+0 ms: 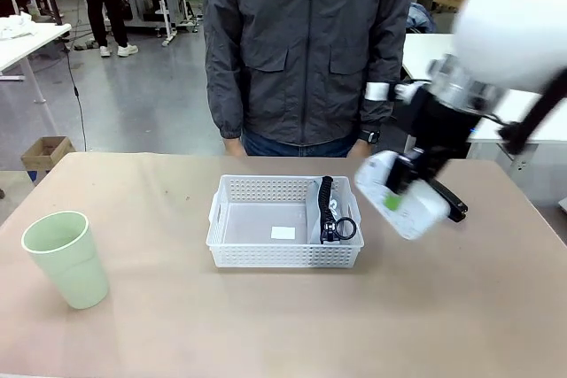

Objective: Efficiently arrange items inside the basket to fit them all.
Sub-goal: Pick up the Digital clock and place it inside the Organizing basket.

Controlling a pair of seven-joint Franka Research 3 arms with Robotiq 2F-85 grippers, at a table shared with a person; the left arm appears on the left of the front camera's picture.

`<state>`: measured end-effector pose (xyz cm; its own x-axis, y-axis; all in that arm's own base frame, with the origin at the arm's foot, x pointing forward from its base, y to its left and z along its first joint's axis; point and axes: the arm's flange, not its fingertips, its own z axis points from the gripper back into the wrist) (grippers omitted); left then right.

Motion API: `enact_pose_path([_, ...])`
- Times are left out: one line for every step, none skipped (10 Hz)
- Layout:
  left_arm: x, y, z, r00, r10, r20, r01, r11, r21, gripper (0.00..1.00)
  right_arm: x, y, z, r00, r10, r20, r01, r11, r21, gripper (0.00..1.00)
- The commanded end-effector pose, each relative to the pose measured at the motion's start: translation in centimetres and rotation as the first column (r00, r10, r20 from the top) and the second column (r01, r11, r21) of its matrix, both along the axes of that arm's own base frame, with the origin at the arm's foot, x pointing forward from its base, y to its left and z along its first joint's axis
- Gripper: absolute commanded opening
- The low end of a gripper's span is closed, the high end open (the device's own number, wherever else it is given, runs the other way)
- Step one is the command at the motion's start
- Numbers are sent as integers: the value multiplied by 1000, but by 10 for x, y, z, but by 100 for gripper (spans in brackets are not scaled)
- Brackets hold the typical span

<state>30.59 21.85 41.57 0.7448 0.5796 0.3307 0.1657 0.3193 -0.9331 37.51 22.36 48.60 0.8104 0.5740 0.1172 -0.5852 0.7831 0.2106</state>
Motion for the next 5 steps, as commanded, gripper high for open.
enact_pose_path([-1,0,3,1000,-9,8,9,1000,-1,100,51,59,11,998,-61,-7,61,996,69,51])
enact_pose_path([-1,0,3,1000,-9,8,9,1000,-1,100,69,91,11,998,-69,2,69,994,79,51])
enact_pose_path([-1,0,3,1000,-9,8,9,1000,-1,100,85,118,8,997,-75,3,74,994,80,51])
enact_pose_path([-1,0,3,1000,-9,8,9,1000,-1,100,99,147,-4,998,-49,-28,51,997,65,51])
enact_pose_path([-1,0,3,1000,-9,8,9,1000,-1,100,108,166,-19,998,-43,-39,45,998,48,51])
